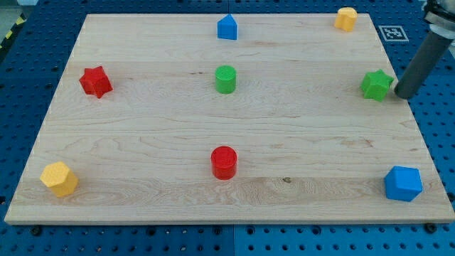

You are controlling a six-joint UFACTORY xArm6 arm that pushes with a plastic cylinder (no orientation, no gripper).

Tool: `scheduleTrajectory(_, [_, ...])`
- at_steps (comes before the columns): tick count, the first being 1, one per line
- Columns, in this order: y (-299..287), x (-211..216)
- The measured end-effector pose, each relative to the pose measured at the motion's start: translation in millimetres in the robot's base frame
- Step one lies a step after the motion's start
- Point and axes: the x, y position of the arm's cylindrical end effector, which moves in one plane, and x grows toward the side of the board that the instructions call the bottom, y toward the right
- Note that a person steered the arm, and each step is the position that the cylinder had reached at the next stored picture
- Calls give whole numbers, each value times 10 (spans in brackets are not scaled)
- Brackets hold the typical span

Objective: Move the green star towards the green circle

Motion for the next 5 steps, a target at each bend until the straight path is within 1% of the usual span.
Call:
scheduleTrajectory(1, [-250,-19])
scheduleTrajectory(2, [-323,-93])
scheduleTrajectory(3, [-214,-198])
scheduleTrajectory(5, [-238,-211])
